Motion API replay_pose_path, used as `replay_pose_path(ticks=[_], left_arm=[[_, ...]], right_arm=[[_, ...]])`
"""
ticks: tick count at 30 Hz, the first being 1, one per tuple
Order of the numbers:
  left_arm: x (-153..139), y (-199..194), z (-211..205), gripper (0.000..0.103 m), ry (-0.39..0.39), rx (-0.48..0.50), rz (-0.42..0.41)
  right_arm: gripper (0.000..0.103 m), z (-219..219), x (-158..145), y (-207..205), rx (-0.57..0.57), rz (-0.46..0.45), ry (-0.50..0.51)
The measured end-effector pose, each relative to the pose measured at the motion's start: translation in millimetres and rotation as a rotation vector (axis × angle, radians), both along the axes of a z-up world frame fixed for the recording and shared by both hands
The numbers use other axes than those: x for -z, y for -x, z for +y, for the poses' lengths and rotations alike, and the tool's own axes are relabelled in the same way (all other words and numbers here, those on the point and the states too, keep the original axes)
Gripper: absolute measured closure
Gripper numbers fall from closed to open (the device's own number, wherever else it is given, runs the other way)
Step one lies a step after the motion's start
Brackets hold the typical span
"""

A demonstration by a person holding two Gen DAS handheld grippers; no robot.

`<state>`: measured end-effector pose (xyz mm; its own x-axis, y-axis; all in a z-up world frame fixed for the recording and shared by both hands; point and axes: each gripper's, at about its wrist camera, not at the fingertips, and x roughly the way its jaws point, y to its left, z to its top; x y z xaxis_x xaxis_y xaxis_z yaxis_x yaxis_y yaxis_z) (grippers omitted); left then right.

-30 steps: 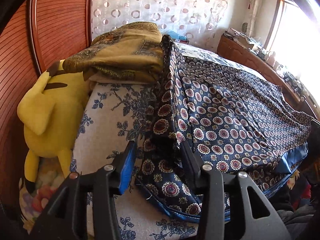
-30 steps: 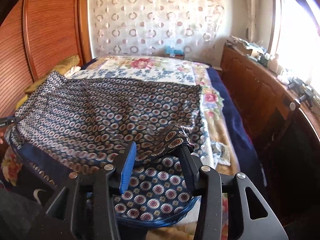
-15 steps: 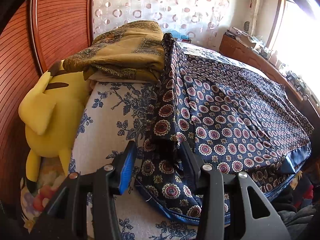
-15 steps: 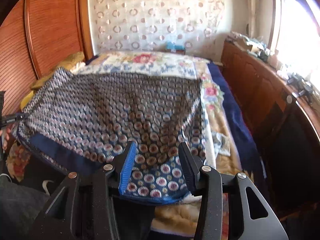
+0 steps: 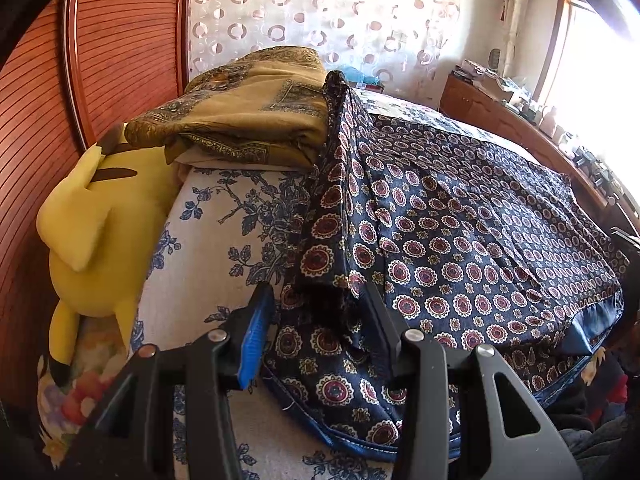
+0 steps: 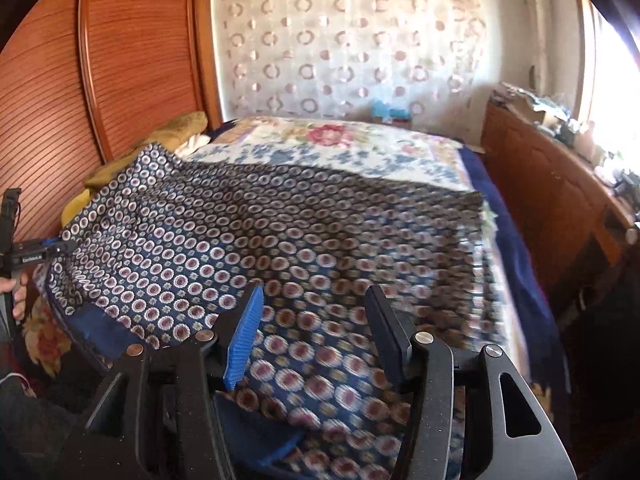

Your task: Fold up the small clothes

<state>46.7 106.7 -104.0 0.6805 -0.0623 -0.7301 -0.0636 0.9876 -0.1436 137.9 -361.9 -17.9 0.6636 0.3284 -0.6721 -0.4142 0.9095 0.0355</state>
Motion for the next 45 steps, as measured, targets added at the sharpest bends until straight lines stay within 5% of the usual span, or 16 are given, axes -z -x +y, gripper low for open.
replay_pose_path(ticks=[7,11,14,32,45], left_arm=[[0.7,-0.4,-3.0,0.061,-0.016,0.009,-0.003],[0.7,-1.1,-3.9,0.095,-0.003,0.026,-0.003],[-1.0,-2.4,-5.6,0.103,0.034,0.037,-0.010],[-97.0,-29.8,-86.3,0.103,0.043,0.238,-0.291],[-149.3,-73.5,-200.4,0.103,0.085,0.502,-0.354]], right_arm=[[0.049,32.4,33.1,-22.1,-0.045,0.069,-0.013],[0.049,40.4,45.3,-22.7,-0.063,0.084,0.013],[0.049,39.8,50.6,-21.9,-0.067,0.100,0.016],[0.049,-33.6,33.2,2.8,0.059,0.052,-0.030],[0.049,-117.0,15.3,12.7,0.221,0.003,-0.047]])
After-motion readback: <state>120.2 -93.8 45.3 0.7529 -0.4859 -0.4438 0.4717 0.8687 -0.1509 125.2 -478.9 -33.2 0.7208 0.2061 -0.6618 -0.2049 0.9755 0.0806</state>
